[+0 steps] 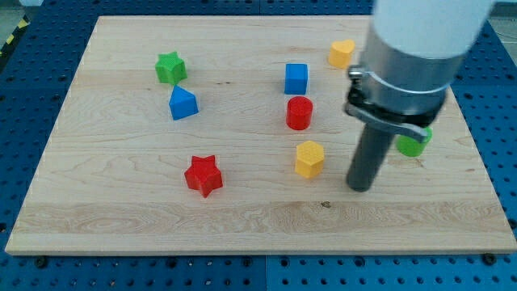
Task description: Locate the green circle at the top right side of the yellow hexagon
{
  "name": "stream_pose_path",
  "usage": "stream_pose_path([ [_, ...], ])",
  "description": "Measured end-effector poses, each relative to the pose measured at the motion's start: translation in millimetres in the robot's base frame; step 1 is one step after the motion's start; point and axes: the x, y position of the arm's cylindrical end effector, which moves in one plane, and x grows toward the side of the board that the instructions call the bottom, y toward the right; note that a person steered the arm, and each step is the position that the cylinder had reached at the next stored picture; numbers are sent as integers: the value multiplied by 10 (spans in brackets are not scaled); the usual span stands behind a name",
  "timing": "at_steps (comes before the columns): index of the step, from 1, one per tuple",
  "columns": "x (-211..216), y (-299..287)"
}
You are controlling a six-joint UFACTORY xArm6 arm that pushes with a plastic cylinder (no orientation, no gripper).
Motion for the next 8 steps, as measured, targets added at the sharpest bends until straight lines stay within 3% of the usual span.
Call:
stream_pose_path([
  [3,0,837],
  [6,-490,1070],
  [8,-599,776],
])
